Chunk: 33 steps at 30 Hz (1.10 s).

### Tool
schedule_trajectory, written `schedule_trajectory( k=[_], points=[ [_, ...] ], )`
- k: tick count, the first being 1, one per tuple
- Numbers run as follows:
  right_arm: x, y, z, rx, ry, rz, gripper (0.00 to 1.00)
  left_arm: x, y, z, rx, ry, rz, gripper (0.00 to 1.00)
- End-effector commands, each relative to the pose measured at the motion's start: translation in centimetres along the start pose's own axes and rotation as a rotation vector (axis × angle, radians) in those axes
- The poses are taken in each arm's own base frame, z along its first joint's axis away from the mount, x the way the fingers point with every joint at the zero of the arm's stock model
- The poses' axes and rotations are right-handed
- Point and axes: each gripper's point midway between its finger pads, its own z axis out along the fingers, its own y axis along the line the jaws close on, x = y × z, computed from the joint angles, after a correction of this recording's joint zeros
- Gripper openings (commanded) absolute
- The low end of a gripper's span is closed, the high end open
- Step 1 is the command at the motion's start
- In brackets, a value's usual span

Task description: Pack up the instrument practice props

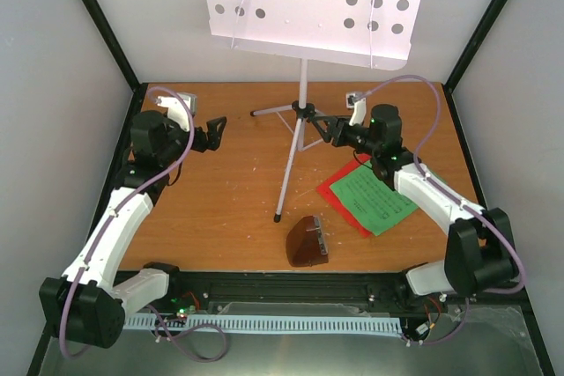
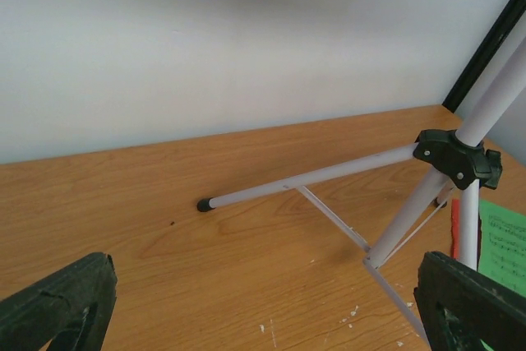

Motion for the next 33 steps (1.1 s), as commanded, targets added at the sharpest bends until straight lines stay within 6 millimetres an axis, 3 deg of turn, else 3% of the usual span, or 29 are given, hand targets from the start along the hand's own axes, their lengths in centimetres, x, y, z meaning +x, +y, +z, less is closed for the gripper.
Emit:
schedule_trajectory(
  k=[1, 8, 23, 29, 33],
  points=[
    [-0.4, 0.7, 1.6, -0.043, -0.009, -0.048, 0.54, -0.9, 0.3, -0.7, -0.031, -0.03, 0.042, 0.99],
    [0.1, -0.4, 3.5, -0.031, 0.029, -0.033, 0.42, -0.8, 0.2, -0.8, -0.02, -0.029, 0.037, 1.0],
    [0.5, -1.3, 4.3, -0.018, 0.032, -0.095, 0.14, -0.4, 0.3, -0.6, -0.025, -0.018, 0.035, 0.99],
    [1.2, -1.7, 4.5, -0.017, 0.041, -0.158, 0.03, -0.4, 0.4, -0.5, -0.026, -0.017, 0.035, 1.0],
    [1.5, -1.4, 4.4, 0.005, 0.043, -0.29, 0.03, -0.3, 0.4, -0.5, -0.027, -0.015, 0.034, 1.0]
  ],
)
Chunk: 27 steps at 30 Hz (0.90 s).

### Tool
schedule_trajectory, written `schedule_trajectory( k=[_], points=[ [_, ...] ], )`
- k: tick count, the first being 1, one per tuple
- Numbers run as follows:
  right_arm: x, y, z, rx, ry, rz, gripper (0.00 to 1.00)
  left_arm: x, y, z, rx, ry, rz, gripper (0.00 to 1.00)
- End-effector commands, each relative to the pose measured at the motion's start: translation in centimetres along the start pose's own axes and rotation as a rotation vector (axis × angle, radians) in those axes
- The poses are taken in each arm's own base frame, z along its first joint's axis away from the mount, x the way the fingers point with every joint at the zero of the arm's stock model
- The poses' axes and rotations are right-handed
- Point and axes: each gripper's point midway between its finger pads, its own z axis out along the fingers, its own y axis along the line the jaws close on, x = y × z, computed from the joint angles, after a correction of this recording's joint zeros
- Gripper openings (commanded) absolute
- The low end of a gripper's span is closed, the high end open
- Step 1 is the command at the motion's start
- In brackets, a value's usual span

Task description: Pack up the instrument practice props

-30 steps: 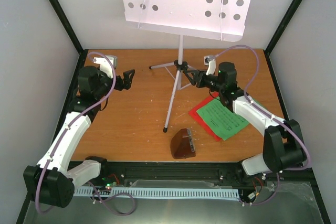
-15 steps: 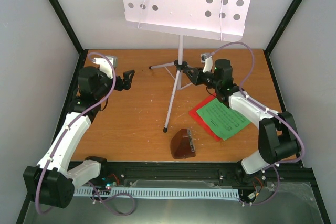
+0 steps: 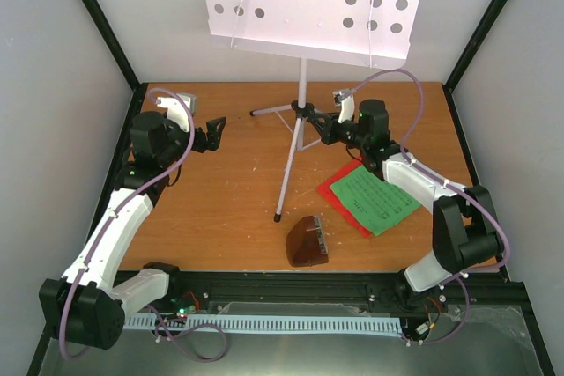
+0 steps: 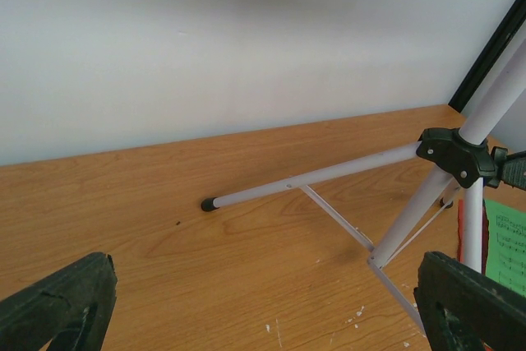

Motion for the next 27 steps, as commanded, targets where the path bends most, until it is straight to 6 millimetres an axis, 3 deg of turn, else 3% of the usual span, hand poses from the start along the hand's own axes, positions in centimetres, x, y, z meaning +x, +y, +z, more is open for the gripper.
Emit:
schedule_trajectory(
  k=[1, 12, 16, 20, 23, 27],
  points=[
    [0.1, 0.8, 0.3, 0.017, -0.008, -0.229, 0.03, -0.4, 0.1, -0.3, -0.007, -0.012, 0.022, 0.99],
    [0.3, -0.3, -1.0, 0.268, 0.047, -0.939, 0.03, -0.3, -0.2, -0.2, 0.01, -0.007, 0.019, 0.99],
    [-0.5, -0.8, -0.7, 0.389, 0.09, -1.179, 0.03, -0.2, -0.2, -0.1, 0.014, -0.005, 0.017, 0.99],
    [-2.1, -0.3, -0.7, 0.464, 0.061, -1.296, 0.04, -0.1, -0.4, 0.0, 0.029, -0.001, 0.014, 1.0],
    [-3.4, 1.4, -0.9, 0.429, -0.018, -1.231, 0.2, -0.1, -0.4, 0.0, 0.026, -0.001, 0.014, 1.0],
    [-4.2, 3.5, -2.5, 0.36, -0.147, -1.0, 0.57, -0.1, -0.2, 0.0, 0.02, 0.0, 0.016, 0.99]
  ],
)
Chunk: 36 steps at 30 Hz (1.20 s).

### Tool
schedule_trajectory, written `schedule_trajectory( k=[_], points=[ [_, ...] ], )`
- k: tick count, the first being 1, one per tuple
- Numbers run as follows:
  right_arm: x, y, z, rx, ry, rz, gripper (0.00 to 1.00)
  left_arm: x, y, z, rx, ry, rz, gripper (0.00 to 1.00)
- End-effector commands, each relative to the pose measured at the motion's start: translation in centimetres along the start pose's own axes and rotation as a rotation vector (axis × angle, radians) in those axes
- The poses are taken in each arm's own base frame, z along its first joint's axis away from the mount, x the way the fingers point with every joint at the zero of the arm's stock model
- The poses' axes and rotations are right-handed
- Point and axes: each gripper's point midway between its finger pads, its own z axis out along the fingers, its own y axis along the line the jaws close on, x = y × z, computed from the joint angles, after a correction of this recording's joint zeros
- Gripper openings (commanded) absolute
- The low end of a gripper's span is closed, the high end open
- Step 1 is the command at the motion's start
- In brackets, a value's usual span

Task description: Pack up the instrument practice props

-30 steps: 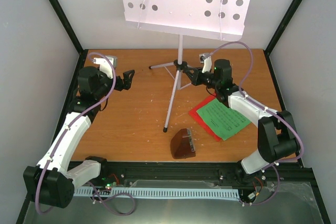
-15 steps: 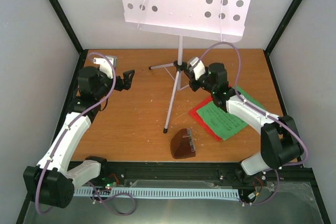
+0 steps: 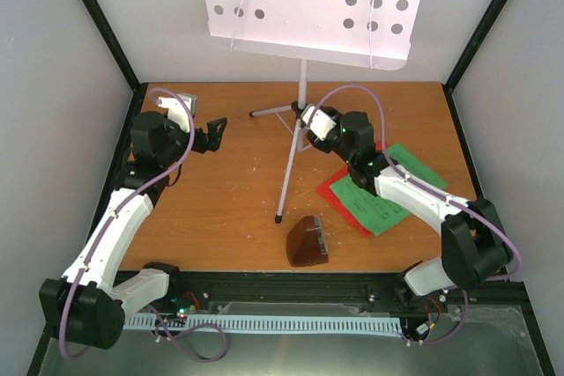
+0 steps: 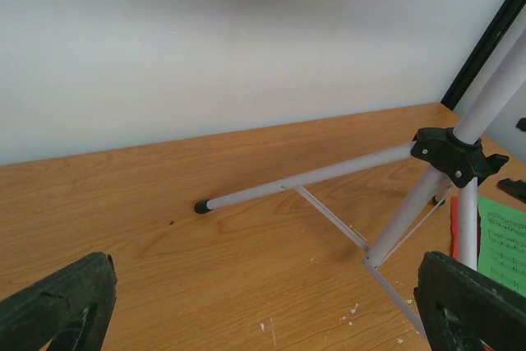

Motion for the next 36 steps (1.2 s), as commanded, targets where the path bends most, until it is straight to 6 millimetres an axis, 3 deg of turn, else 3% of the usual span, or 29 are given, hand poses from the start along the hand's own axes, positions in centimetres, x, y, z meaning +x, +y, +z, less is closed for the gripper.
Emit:
schedule_trajectory(
  k=[1, 7, 11, 19, 25, 36],
  points=[
    [-3.6, -2.5, -2.9, 0.079, -0.154, 0.244, 0.62, -0.1, 0.1, 0.0, 0.002, -0.001, 0.016, 0.99],
    [-1.2, 0.6, -3.3, -0.053, -0.062, 0.646, 0.69, 0.1, -0.4, 0.2, 0.033, 0.006, 0.006, 1.0],
    [-1.2, 1.6, -4.3, -0.13, -0.086, 0.9, 0.78, 0.3, -0.4, 0.4, 0.036, 0.011, 0.004, 0.99],
    [-0.8, -0.1, -4.3, -0.211, -0.076, 1.259, 0.8, 0.2, -0.4, 0.3, 0.036, 0.011, 0.005, 0.99],
    [-0.6, -2.1, -4.5, -0.169, -0.066, 1.506, 0.85, 0.1, -0.5, 0.2, 0.037, 0.007, 0.006, 0.99],
    [0.1, -3.0, -3.7, -0.11, -0.007, 2.012, 0.82, -0.3, -0.8, -0.1, 0.046, -0.004, 0.005, 0.99]
  ],
)
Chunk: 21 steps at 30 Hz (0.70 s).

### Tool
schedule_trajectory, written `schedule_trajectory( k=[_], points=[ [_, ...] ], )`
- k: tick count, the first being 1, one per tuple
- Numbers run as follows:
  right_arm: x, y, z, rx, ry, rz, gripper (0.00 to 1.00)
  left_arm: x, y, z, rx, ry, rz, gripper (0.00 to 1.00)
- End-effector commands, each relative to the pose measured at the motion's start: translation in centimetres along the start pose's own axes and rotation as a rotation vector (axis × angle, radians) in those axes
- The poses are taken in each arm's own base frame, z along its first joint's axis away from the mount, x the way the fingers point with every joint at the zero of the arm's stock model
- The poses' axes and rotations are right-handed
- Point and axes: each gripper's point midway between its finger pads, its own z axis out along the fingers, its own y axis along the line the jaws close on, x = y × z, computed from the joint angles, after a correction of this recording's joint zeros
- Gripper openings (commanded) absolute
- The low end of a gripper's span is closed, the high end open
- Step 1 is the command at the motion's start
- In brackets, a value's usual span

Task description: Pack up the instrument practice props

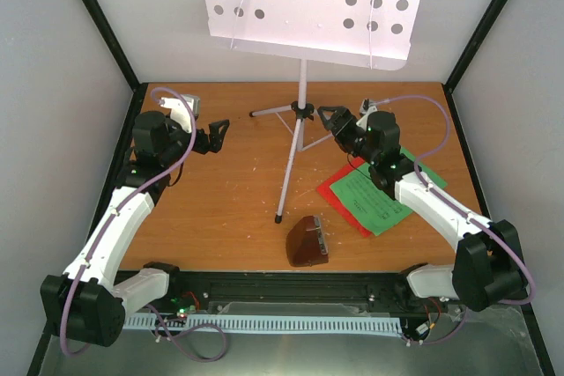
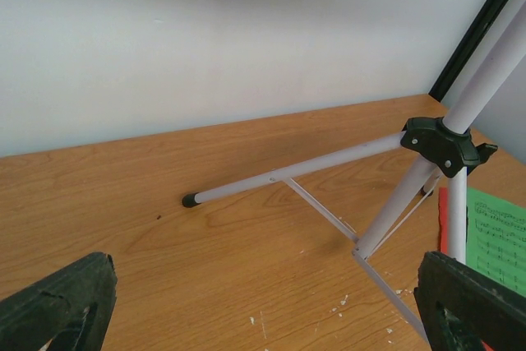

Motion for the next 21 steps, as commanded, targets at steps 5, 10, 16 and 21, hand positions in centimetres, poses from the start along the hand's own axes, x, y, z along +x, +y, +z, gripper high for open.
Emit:
schedule_trajectory(
  k=[5, 10, 16, 21],
  points=[
    [-0.3, 0.7, 1.7, 0.051, 0.016, 0.346, 0.78, -0.9, -0.5, -0.5, 0.021, -0.024, 0.008, 0.99],
    [0.6, 0.3, 2.8, 0.107, 0.044, 0.407, 0.73, -0.9, -0.5, -0.6, 0.018, -0.024, 0.008, 0.99],
    [1.6, -0.7, 3.5, 0.147, 0.052, 0.472, 0.62, -0.9, -0.5, -0.6, 0.021, -0.025, 0.006, 0.99],
    [1.6, -1.0, 3.6, 0.162, 0.043, 0.483, 0.52, -0.9, -0.5, -0.5, 0.021, -0.023, 0.005, 0.99]
  ],
)
